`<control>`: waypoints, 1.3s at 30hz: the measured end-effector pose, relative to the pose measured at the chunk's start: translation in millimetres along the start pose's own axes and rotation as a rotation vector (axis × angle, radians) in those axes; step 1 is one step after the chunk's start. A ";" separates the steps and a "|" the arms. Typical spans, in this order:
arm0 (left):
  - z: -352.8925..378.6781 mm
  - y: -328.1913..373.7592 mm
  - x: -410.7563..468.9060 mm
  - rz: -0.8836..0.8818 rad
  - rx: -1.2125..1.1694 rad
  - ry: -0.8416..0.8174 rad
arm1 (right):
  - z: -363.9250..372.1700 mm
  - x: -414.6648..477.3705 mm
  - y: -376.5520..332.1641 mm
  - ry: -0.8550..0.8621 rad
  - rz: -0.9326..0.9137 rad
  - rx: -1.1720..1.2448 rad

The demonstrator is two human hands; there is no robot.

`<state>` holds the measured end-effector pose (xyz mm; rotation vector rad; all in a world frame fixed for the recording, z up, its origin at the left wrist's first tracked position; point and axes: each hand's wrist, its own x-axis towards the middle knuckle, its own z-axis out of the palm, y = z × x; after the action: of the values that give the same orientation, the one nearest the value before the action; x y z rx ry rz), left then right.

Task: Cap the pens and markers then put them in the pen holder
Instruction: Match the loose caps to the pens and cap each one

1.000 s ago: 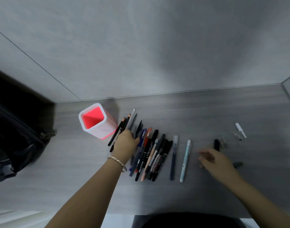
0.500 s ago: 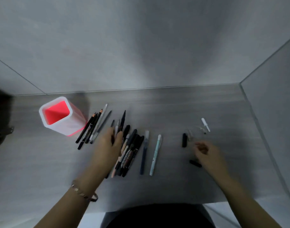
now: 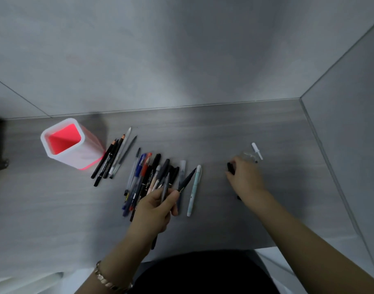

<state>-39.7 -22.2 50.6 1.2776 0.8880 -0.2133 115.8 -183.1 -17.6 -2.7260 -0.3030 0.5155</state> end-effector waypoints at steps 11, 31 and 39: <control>12.1 4.8 -16.2 0.008 -0.053 -0.158 | -53.5 -64.5 -27.7 -0.054 0.233 1.409; 12.0 9.7 -32.5 0.210 0.113 -0.127 | -59.1 -93.6 -52.7 -0.185 0.113 1.379; 12.5 14.9 -36.7 0.099 -0.069 -0.138 | -57.8 -96.9 -59.0 -0.186 0.035 1.424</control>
<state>-49.5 -40.5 86.7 1.2246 0.7072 -0.1888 41.5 -172.3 85.2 -1.3050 0.0845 0.6373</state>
